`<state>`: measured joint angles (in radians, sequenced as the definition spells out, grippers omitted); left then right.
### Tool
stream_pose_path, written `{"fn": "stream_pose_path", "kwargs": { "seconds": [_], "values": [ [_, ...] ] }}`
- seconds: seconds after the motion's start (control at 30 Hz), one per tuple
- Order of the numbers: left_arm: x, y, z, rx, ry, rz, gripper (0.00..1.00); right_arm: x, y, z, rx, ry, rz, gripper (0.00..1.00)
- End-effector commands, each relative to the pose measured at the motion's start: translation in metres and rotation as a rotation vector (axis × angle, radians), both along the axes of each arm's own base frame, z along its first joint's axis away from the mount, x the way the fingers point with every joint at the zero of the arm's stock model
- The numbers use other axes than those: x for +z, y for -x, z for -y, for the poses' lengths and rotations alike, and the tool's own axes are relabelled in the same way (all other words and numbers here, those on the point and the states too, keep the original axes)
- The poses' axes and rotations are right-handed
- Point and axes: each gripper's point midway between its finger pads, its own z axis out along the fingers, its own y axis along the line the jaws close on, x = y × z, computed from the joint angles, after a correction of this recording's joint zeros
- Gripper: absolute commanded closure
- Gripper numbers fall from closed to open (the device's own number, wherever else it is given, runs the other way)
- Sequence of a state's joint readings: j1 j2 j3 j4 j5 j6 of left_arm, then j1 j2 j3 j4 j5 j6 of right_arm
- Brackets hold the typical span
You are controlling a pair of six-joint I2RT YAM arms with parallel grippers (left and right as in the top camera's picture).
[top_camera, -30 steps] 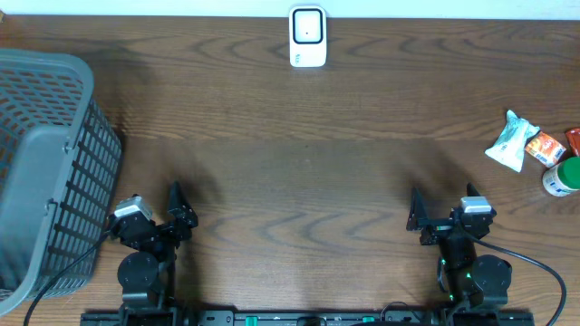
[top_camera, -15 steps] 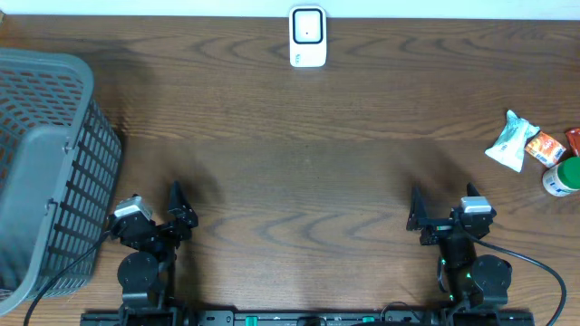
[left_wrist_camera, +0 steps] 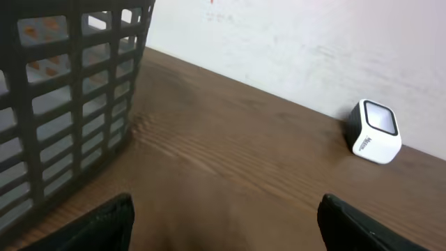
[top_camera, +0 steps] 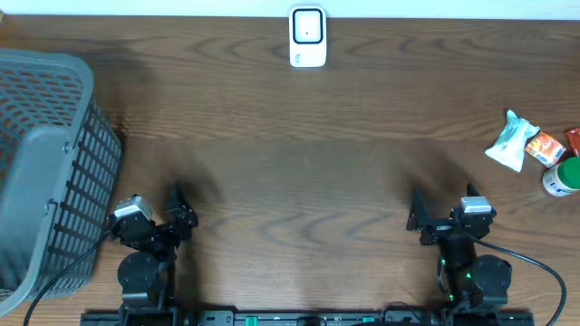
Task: Scan the item barcode
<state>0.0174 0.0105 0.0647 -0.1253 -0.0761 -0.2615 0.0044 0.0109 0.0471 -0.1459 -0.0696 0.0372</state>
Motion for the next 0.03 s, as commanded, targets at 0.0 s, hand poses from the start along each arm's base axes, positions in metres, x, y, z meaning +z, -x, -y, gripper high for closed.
{"fn": "stream_pose_path", "kwargs": {
  "seconds": [0.0],
  "values": [
    [-0.0149,-0.0008,0.0032,-0.019,-0.010,-0.032,0.16,-0.0026,-0.0001,-0.0003,-0.001,0.010,-0.003,0.01]
  ]
}}
